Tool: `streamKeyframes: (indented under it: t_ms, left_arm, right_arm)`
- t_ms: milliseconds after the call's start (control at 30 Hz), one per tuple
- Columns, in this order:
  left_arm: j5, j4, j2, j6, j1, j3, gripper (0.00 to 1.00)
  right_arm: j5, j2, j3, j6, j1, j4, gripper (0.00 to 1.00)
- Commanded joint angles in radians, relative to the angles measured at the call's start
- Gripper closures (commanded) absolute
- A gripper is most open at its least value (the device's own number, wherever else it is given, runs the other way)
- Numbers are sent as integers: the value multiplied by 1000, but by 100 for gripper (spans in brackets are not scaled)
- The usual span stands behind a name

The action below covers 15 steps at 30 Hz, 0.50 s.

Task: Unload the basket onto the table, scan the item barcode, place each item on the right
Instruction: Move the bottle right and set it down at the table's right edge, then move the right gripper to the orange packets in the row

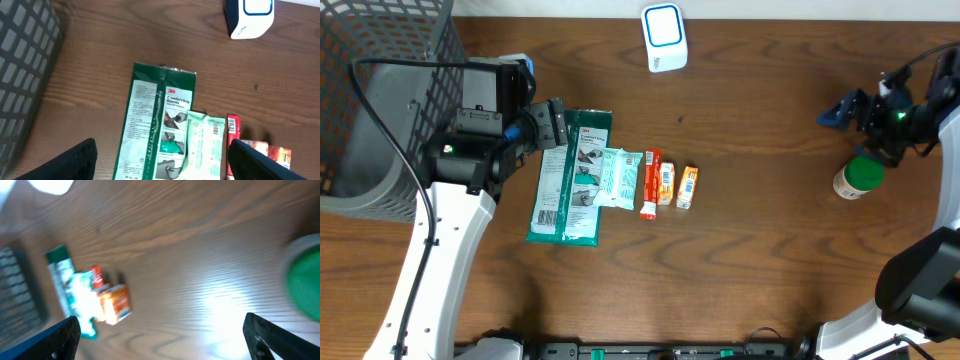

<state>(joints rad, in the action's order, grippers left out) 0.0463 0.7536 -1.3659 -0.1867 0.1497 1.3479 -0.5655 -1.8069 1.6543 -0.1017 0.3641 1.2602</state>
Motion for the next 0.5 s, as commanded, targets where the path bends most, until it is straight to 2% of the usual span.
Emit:
streamKeyframes:
  t_ms: [0, 133, 300, 467]
  left_arm:
    - [-5, 1, 0, -6, 0, -2, 16]
    - [-5, 1, 0, -6, 0, -2, 16]
    - [-5, 1, 0, -6, 0, -2, 16]
    - [-5, 1, 0, -6, 0, -2, 16]
  right_arm:
    - [-121, 2, -64, -3, -47, -12, 1]
    - [-120, 2, -166, -33, -142, -121, 2]
    - [-98, 2, -324, -194, -308, -364, 8]
    - [92, 2, -412, -301, -490, -517, 9]
